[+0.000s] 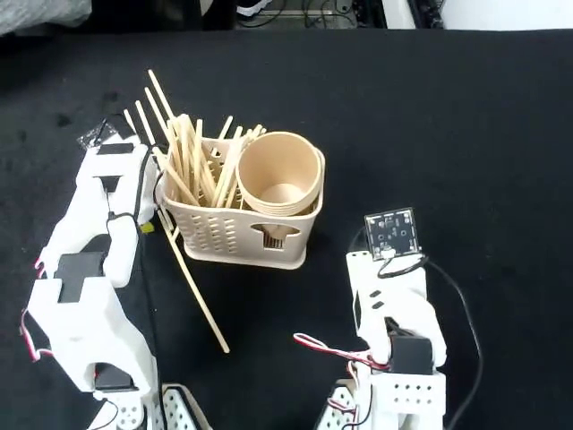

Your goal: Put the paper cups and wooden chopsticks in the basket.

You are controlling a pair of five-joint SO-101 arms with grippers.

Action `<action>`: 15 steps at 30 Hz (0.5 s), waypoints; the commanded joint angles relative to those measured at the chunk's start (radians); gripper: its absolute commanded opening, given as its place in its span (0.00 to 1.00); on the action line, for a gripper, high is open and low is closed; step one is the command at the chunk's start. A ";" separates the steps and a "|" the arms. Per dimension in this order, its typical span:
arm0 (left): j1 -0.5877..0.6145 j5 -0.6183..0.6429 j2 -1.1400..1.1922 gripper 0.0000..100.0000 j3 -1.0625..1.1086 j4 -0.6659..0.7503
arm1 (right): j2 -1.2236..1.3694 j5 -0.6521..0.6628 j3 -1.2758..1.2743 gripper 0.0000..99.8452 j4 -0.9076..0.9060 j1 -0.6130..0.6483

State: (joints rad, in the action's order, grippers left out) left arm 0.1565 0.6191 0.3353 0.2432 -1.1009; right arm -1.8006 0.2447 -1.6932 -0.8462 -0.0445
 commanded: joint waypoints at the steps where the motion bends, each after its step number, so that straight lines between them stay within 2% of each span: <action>1: -0.007 -0.037 0.005 0.07 -0.007 0.000 | -0.056 0.002 0.007 0.01 -0.005 -0.014; 6: -0.001 -0.069 0.005 0.05 -0.007 0.003 | -0.056 0.002 0.007 0.01 -0.005 -0.014; 9: -0.001 -0.135 0.005 0.03 -0.022 -0.003 | -0.056 0.002 0.007 0.01 -0.005 -0.014; 15: 0.054 -0.144 0.005 0.03 -0.041 -0.008 | -0.056 0.002 0.007 0.01 -0.005 -0.014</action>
State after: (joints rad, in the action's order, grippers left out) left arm 0.1534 0.4918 0.3383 0.2186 -1.0994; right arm -1.8006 0.2447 -1.6932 -0.8462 -0.0445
